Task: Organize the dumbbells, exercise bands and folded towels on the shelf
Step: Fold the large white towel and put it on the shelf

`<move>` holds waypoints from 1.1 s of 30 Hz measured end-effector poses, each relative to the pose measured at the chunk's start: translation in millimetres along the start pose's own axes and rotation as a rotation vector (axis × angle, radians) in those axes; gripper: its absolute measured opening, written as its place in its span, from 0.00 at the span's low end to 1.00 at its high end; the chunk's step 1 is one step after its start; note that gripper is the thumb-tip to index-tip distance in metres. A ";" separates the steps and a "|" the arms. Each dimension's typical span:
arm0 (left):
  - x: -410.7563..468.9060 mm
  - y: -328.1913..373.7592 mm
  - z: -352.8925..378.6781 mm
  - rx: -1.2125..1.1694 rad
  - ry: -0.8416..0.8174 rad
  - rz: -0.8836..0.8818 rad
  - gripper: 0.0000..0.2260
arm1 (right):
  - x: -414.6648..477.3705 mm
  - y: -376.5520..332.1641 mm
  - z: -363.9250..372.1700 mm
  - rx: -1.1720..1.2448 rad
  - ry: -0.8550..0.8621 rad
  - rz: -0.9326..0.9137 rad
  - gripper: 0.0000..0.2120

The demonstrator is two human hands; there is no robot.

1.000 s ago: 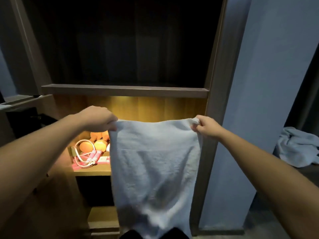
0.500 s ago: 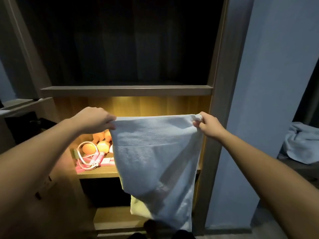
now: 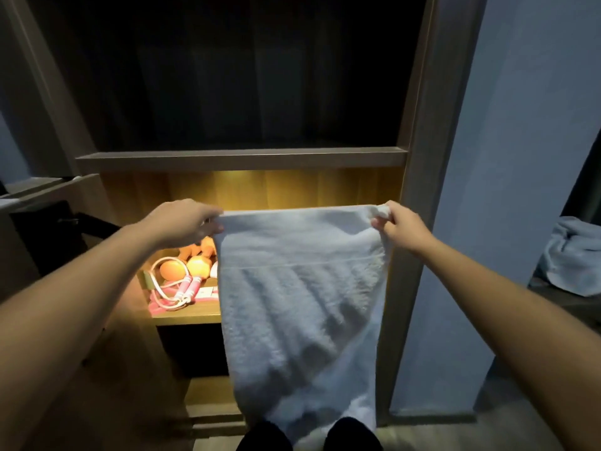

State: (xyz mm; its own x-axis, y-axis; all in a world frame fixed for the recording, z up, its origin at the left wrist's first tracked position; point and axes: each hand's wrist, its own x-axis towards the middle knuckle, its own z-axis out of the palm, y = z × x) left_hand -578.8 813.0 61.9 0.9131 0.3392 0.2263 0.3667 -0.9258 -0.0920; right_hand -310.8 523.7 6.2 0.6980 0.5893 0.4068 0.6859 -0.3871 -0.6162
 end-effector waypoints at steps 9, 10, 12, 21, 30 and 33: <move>5.5 6.5 -10.0 -0.841 0.409 -0.176 0.09 | 12.2 -20.8 -10.5 0.441 0.116 0.086 0.08; 9.7 9.7 -4.7 -0.984 0.479 -0.252 0.12 | 14.7 -23.9 -7.8 0.503 0.138 0.096 0.08; 22.1 19.6 5.5 -1.316 0.569 -0.469 0.13 | 21.0 -31.4 -1.4 0.588 0.177 0.106 0.07; 75.0 35.8 16.6 -1.006 0.784 -0.454 0.07 | 66.6 -34.5 3.8 0.504 0.325 0.086 0.11; 79.2 43.0 -3.6 -0.998 0.813 -0.378 0.07 | 70.6 -38.6 -18.1 0.463 0.351 0.050 0.08; 48.3 50.9 4.9 -1.028 0.792 -0.342 0.09 | 36.5 -34.0 -16.0 0.453 0.370 0.041 0.08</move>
State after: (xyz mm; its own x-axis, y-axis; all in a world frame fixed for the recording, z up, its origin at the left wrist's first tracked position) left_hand -515.1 783.1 63.4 0.3270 0.7132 0.6200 -0.0644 -0.6377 0.7676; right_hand -305.4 547.0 52.8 0.8036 0.2619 0.5344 0.5570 -0.0145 -0.8304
